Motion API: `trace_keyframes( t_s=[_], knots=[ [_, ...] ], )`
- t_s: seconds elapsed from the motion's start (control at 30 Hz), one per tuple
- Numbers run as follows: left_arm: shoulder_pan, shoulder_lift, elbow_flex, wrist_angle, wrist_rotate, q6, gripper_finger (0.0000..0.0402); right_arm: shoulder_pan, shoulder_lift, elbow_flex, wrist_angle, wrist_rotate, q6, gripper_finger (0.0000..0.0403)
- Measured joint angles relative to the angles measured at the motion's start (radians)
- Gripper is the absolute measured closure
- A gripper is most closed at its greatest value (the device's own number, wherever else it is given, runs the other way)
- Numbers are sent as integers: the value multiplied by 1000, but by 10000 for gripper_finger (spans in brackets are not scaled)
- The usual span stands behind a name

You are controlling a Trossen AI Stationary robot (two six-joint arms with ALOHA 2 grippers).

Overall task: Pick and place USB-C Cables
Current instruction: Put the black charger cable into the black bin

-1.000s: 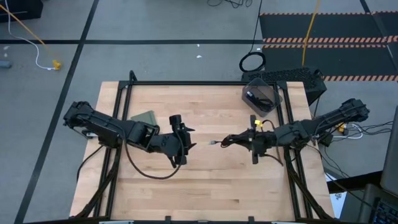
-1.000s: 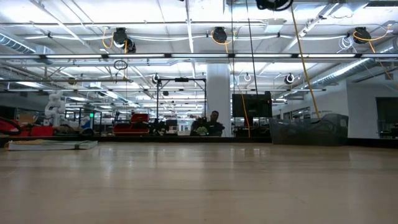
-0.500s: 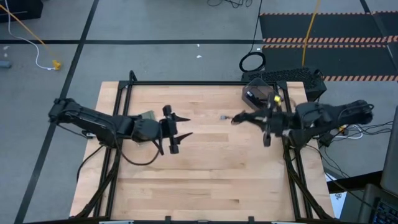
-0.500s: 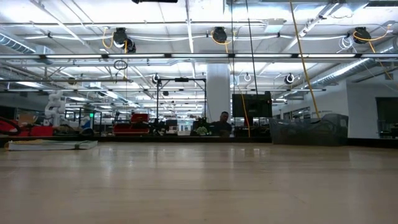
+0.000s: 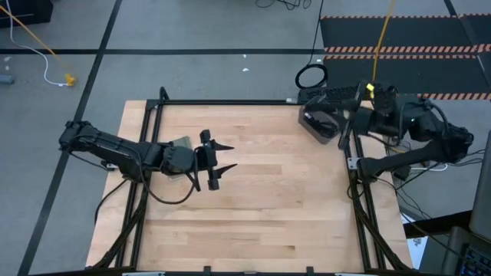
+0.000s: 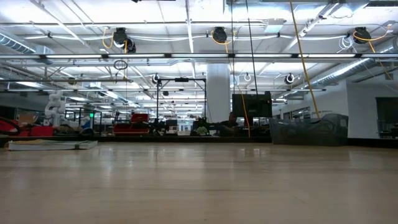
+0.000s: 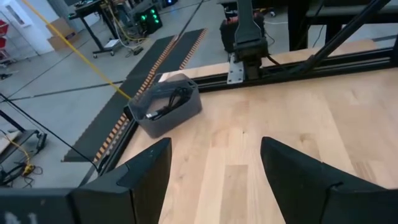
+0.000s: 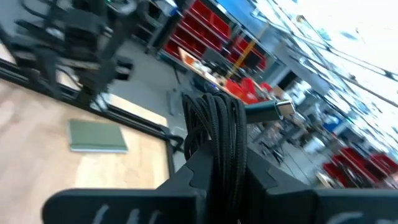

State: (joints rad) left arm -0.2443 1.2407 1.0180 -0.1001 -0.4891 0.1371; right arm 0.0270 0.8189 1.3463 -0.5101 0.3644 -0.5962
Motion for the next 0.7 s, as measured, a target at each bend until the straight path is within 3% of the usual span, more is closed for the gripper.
trace_keyframes(
  t_s=[0.47,0.7],
  knots=[
    [0,0,0,66,2,-2,151,-253,-20,0,-151,2,204,371],
    [0,0,0,69,2,-4,151,-379,0,-80,-203,4,244,371]
  ],
)
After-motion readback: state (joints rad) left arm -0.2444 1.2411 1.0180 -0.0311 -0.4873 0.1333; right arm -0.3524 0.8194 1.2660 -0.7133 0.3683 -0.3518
